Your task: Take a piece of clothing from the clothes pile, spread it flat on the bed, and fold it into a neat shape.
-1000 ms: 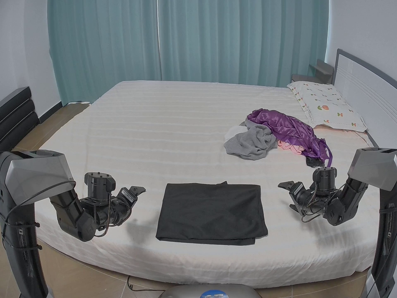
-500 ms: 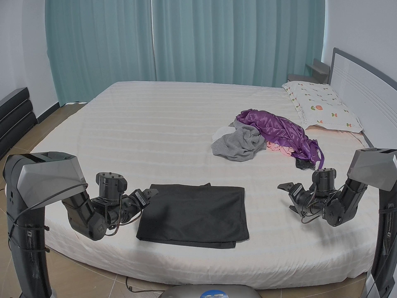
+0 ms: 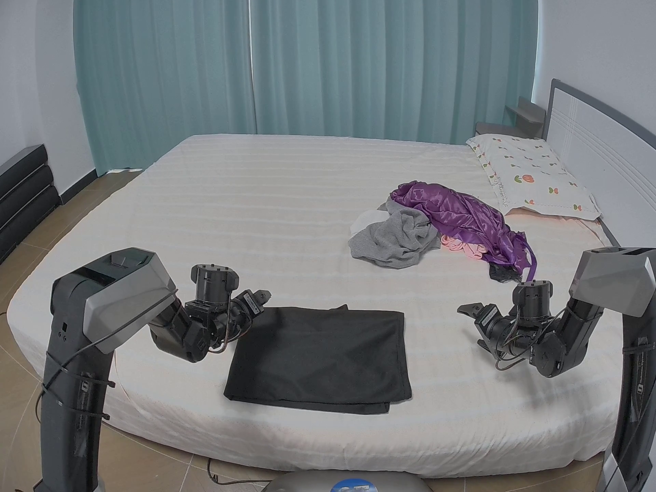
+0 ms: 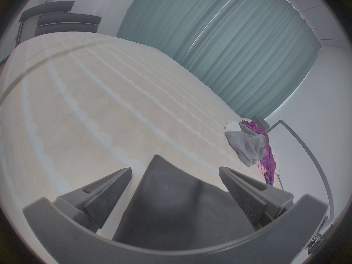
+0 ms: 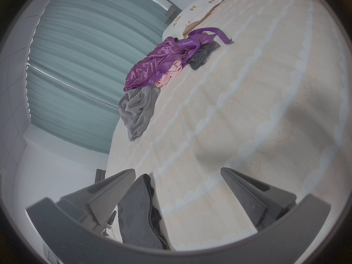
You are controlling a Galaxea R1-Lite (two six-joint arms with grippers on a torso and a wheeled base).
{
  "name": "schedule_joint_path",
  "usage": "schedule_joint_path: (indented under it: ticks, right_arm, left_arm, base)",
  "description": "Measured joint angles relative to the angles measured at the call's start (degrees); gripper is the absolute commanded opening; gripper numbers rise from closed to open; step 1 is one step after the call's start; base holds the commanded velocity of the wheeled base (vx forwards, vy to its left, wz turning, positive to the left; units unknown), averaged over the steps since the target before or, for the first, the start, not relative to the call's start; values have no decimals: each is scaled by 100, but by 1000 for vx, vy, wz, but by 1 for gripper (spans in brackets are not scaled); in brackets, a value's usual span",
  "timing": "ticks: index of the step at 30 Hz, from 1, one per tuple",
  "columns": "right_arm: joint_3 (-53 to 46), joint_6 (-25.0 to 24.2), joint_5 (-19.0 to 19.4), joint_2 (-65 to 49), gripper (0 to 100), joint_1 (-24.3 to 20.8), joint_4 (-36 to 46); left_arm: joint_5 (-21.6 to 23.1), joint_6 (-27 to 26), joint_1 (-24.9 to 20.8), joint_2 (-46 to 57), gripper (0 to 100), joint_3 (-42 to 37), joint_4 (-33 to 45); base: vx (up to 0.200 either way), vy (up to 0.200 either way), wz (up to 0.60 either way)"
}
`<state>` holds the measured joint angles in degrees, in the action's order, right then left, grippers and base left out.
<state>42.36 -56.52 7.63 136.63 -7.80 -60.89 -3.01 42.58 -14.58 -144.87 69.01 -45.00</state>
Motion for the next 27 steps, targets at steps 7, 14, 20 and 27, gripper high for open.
schedule_joint_path:
  ticks: [7, 14, 20, 27]
  right_arm:
    - [85, 71, -52, 68, 100, -184, -33]
    - [358, 429, -364, 195, 100, -423, -11]
    - [706, 622, -416, 293, 100, -619, 108]
    - [1654, 785, -386, 474, 100, -846, 958]
  left_arm:
    - [-51, -16, 26, -361, 100, 678, 518]
    - [-62, -11, 37, -472, 0, 874, 739]
    - [-178, 59, 41, -513, 0, 963, 775]
    - [-524, 219, 56, -566, 0, 1053, 731]
  base:
    - [0, 0, 0]
    - [0, 0, 0]
    - [0, 0, 0]
    - [0, 0, 0]
